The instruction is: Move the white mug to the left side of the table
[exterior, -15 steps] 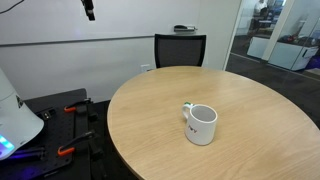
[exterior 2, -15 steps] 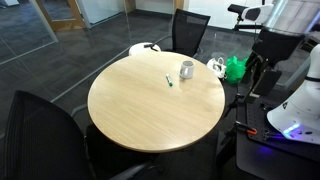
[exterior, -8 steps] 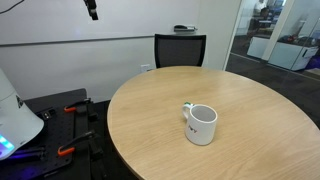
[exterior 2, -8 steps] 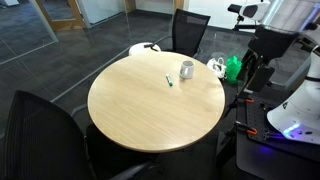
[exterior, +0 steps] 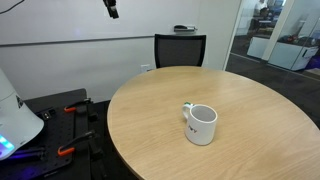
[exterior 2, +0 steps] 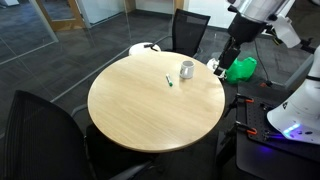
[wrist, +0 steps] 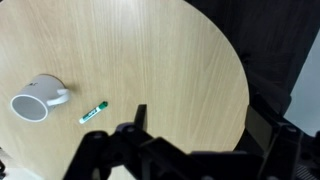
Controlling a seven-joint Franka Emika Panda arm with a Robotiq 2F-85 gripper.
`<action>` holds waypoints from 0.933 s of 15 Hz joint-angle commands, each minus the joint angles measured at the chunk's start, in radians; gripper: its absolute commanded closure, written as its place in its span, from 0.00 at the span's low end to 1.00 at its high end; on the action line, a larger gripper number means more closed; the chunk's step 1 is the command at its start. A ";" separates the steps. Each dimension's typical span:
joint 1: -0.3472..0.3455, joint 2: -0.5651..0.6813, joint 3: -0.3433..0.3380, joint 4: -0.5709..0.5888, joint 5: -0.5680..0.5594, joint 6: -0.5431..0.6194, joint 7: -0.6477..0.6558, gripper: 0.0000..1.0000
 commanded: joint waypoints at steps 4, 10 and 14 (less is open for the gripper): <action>-0.103 0.078 -0.098 0.060 -0.089 0.061 -0.014 0.00; -0.161 0.177 -0.184 0.099 -0.120 0.125 -0.040 0.00; -0.206 0.272 -0.213 0.113 -0.164 0.220 -0.026 0.00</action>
